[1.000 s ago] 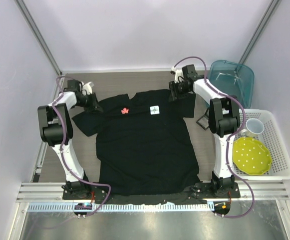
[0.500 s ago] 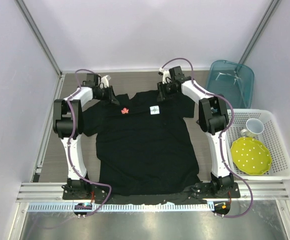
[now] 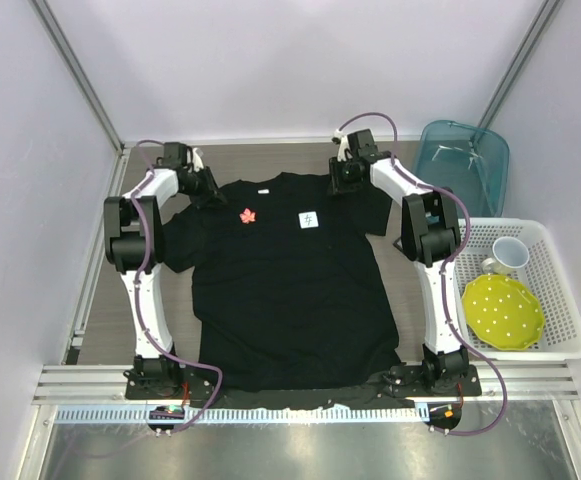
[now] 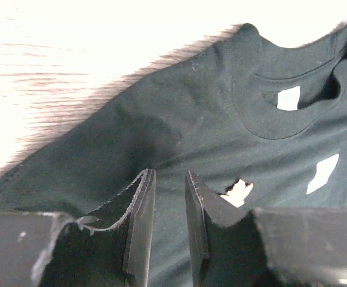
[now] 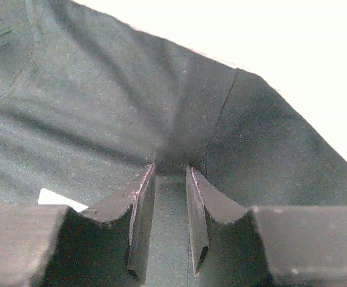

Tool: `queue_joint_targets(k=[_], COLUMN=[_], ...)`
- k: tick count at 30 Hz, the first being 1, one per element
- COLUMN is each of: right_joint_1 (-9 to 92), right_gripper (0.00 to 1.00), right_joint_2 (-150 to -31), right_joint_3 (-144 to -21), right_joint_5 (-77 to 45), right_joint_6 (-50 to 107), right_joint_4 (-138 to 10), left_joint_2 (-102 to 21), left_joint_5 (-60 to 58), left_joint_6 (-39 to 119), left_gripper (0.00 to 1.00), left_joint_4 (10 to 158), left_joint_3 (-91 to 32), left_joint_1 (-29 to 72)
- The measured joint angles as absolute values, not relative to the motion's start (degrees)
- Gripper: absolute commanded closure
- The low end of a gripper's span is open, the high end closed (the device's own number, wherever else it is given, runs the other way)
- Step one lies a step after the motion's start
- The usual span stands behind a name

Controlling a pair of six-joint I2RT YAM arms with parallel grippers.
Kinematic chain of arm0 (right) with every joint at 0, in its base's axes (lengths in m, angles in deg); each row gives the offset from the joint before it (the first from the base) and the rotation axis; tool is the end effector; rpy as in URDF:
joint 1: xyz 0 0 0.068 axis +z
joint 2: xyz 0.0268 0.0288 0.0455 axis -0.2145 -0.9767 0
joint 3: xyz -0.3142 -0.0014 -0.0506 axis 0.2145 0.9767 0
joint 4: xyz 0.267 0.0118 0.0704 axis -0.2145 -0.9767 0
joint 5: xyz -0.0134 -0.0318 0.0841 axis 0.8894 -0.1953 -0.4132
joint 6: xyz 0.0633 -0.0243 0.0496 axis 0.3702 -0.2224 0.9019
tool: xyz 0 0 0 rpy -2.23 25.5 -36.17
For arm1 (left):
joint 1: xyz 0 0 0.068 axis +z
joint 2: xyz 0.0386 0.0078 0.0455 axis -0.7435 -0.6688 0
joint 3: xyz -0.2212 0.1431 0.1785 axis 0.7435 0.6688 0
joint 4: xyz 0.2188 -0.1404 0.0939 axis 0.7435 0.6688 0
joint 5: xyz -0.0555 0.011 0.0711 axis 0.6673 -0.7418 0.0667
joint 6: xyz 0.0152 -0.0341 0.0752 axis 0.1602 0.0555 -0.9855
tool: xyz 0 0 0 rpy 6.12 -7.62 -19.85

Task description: Pin the brooch onto the clothing

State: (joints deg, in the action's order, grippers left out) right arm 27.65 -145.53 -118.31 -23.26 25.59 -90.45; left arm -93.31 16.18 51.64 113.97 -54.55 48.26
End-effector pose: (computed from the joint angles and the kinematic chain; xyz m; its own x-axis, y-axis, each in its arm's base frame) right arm 0.5689 0.1754 0.1588 -0.7880 -0.1449 -0.5984 -0.3562 0.9000 0.2513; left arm 0.5399 -0.0291 0.1530 -0.8718 -0.3623 -0.3298 -0.1412 0.8303 -0.5391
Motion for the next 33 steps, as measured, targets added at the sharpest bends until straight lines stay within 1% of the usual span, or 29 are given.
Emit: queue_joint_targets(k=[2,5,6,8,9,10,11,12,13,14,18,23,28,33], right_joint_1=[27.2,26.9,26.9,26.9,26.8,26.7,26.6,26.4,26.3,26.1,26.1,26.7,27.7,27.9], right_gripper=[0.65,0.57,0.51,0.43,0.37,0.32,0.28,0.2,0.17,0.15,0.14,0.14,0.14,0.14], right_joint_2=[-145.8,-146.2,-146.3,-146.4,-146.4,-146.4,-146.4,-146.3,-146.2,-145.9,-142.9,-134.6,-132.4,-132.4], right_joint_3=[-118.8,-119.7,-120.1,-120.8,-121.0,-121.3,-121.6,-121.9,-122.0,-122.0,-119.9,-112.9,-110.1,-106.8], right_joint_5=[-23.1,-23.3,-23.5,-24.1,-24.7,-25.6,-26.4,-27.3,-28.2,-29.2,-32.8,-35.3,-36.1,-35.9], right_joint_6=[25.8,25.8,25.7,24.7,24.6,24.2,23.5,22.7,21.7,20.7,16.9,13.6,12.5,10.9], right_joint_4=[-90.5,-90.8,-90.9,-91.5,-91.9,-92.3,-92.5,-92.9,-93.4,-94.1,-97.0,-99.8,-100.6,-102.4], left_joint_2=[-93.5,-93.5,-93.5,-93.6,-93.6,-93.6,-93.4,-93.0,-92.2,-91.0,-83.6,-75.8,-75.2,-76.1], left_joint_5=[16.2,16.8,17.1,18.1,18.5,19.2,19.7,20.2,20.6,21.1,23.7,26.3,25.8,23.4], left_joint_6=[51.8,51.7,51.6,50.3,49.6,48.6,47.2,45.9,44.7,43.4,39.1,36.1,35.2,34.5], left_gripper=[0.67,0.63,0.62,0.57,0.56,0.52,0.51,0.5,0.46,0.45,0.44,0.45,0.46,0.45], left_joint_4=[114.0,114.0,114.1,114.3,114.3,114.3,114.3,114.3,114.2,114.2,115.4,117.3,120.1,123.8], left_joint_3=[-54.8,-54.8,-54.9,-55.4,-55.5,-55.5,-55.5,-55.2,-54.5,-53.5,-48.1,-43.1,-38.9,-38.0], left_joint_1=[49.0,49.7,49.7,49.7,49.7,49.7,49.7,49.6,49.6,49.7,49.7,49.7,49.5,49.5])
